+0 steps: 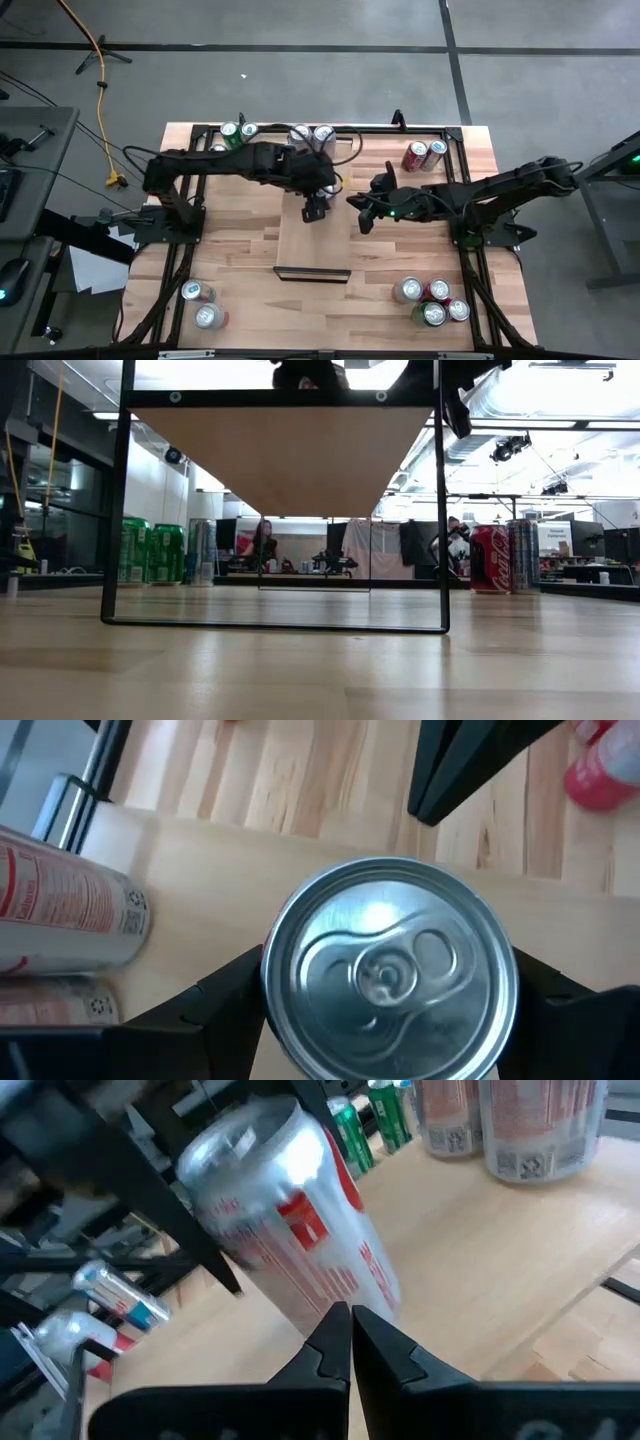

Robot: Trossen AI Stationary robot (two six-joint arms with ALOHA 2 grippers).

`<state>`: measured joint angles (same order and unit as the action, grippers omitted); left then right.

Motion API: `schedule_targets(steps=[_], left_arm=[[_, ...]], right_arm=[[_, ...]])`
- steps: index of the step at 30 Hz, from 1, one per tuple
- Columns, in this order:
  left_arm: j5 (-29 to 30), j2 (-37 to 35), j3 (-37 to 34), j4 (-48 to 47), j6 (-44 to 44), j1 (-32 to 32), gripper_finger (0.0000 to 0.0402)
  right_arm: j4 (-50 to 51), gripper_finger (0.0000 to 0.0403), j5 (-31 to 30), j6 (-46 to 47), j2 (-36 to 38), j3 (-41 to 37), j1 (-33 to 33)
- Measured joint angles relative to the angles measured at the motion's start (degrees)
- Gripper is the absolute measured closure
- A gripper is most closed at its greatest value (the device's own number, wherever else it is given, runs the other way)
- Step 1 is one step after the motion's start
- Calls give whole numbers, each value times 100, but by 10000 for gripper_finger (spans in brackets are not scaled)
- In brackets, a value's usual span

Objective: Place canned beverage on shelf
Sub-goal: Put the silver soda can on the shelf

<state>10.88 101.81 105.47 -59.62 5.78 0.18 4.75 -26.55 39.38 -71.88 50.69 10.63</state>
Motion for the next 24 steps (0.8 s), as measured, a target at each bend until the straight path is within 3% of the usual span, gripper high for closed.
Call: schedule_targets(steps=[5, 11, 24], left_arm=[[133, -324, -575, 583, 9, -8, 153], [176, -331, -599, 565, 296, -8, 153], [191, -244, -595, 434, 20, 99, 153]], right_arm=[[-15, 403, -3, -80, 11, -1, -13], [-21, 403, -4, -92, 11, -1, -50], [-86, 403, -7, -87, 11, -1, -50]])
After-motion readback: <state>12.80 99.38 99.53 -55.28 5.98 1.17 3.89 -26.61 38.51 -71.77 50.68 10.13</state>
